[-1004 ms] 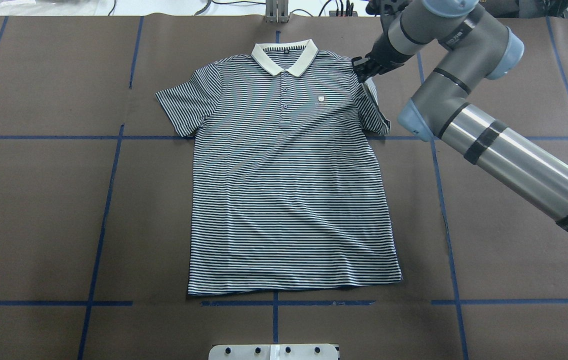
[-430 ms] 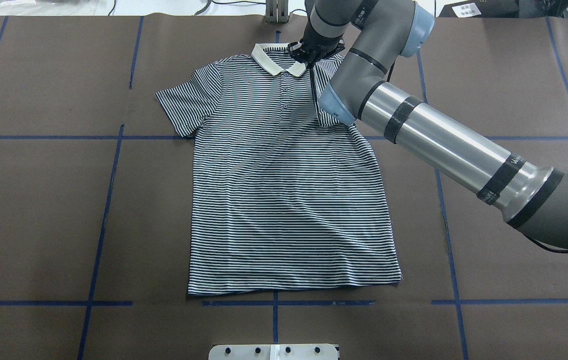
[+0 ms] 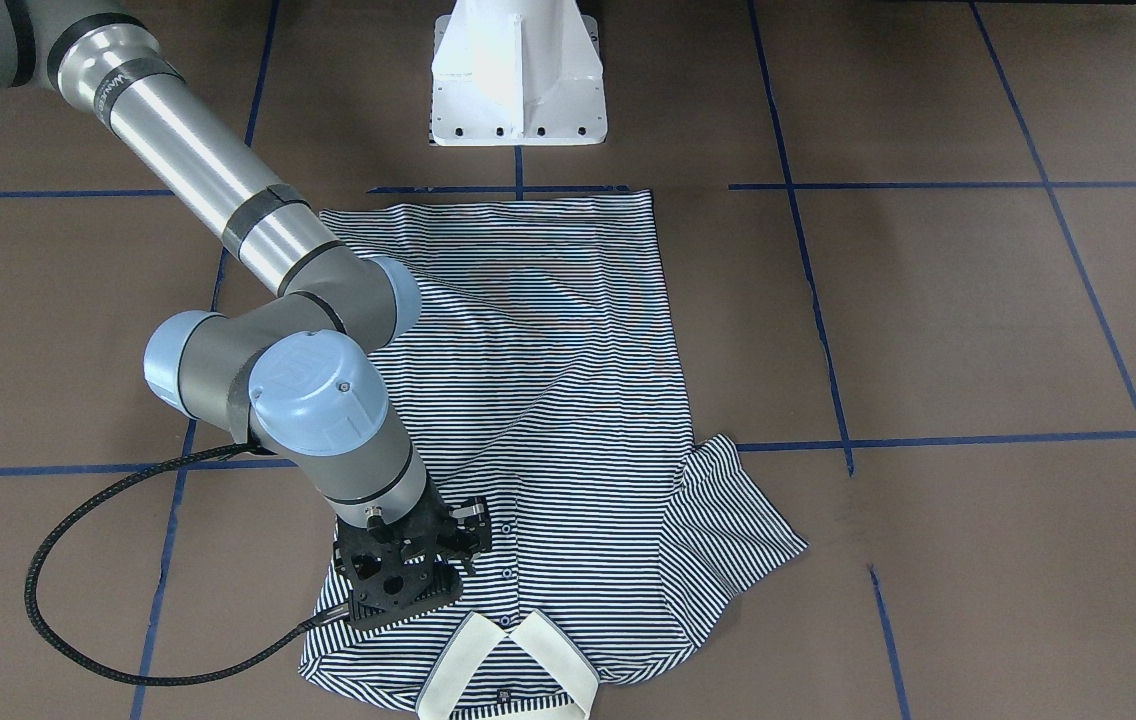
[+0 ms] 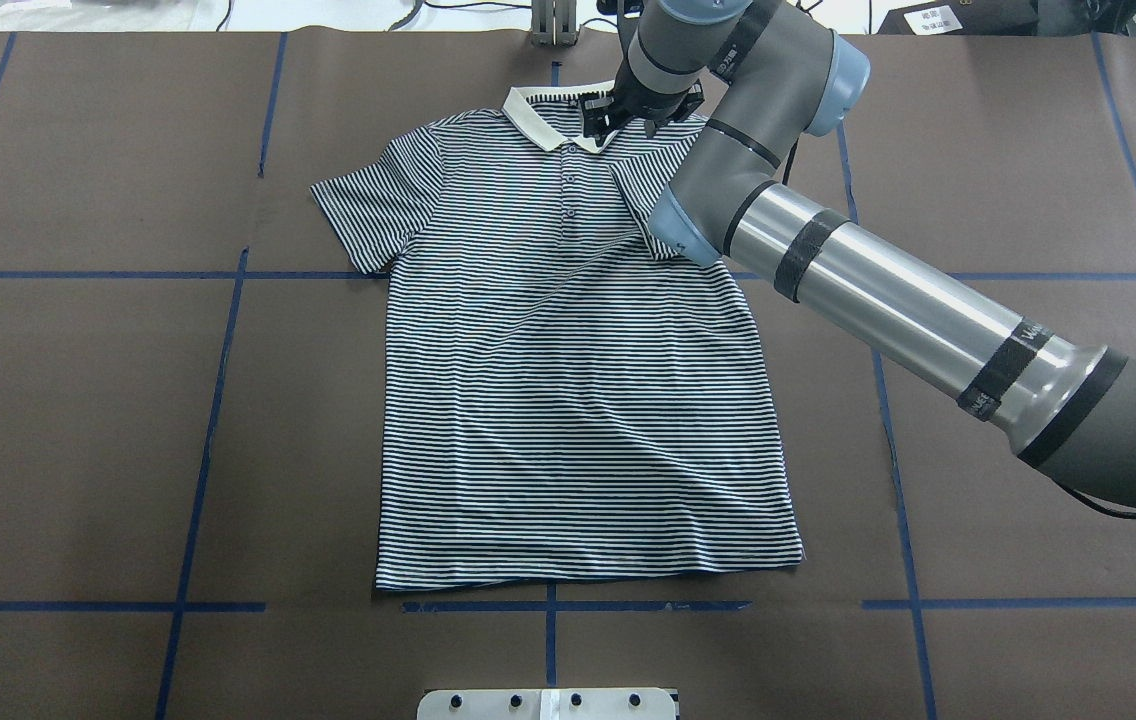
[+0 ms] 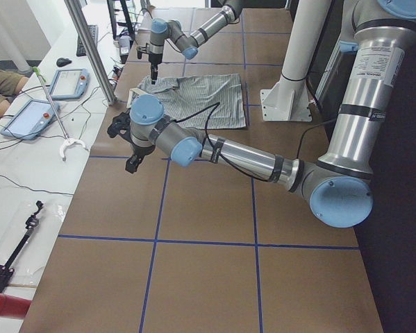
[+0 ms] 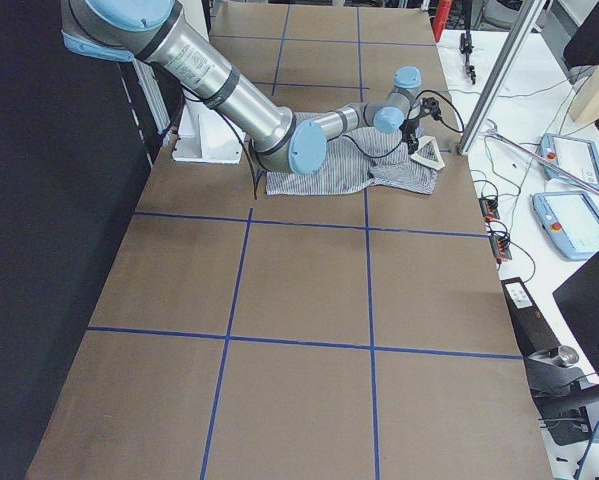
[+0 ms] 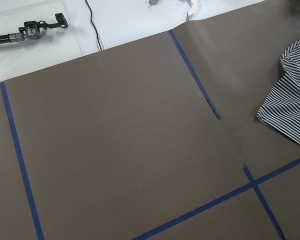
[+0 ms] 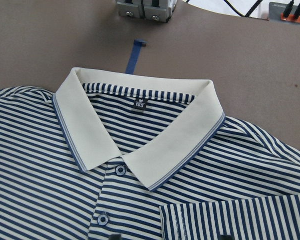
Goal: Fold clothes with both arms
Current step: 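Grasp the sleeve and fold it inward toward the collar with the right gripper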
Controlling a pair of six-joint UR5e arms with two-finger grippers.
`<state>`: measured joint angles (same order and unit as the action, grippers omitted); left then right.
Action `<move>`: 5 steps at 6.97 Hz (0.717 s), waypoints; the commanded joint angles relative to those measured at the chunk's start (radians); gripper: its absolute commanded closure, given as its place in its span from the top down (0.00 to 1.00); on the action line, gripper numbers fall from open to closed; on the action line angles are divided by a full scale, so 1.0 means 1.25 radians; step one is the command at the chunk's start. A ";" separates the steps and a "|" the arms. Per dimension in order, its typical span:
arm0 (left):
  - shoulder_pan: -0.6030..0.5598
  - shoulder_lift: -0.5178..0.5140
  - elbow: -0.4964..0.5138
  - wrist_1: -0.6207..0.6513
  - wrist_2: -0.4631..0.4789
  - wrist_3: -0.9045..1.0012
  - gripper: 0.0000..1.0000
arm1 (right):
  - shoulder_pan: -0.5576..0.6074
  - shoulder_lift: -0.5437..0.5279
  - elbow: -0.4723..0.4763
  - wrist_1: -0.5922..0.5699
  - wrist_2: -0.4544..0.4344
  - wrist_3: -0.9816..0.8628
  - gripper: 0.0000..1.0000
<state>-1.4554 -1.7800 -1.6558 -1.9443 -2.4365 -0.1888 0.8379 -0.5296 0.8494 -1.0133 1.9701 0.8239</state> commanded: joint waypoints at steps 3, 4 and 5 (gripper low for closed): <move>0.253 -0.123 -0.006 -0.006 0.179 -0.474 1.00 | 0.033 -0.046 0.334 -0.501 0.066 0.021 1.00; 0.323 -0.159 0.004 -0.025 0.273 -0.606 1.00 | 0.066 -0.118 0.439 -0.545 0.118 -0.001 1.00; 0.394 -0.189 0.035 -0.047 0.392 -0.698 1.00 | 0.107 -0.194 0.504 -0.551 0.188 -0.074 1.00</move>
<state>-1.0733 -1.9677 -1.6462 -1.9739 -2.1091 -0.8981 0.9183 -0.6692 1.3563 -1.6499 2.1147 0.8086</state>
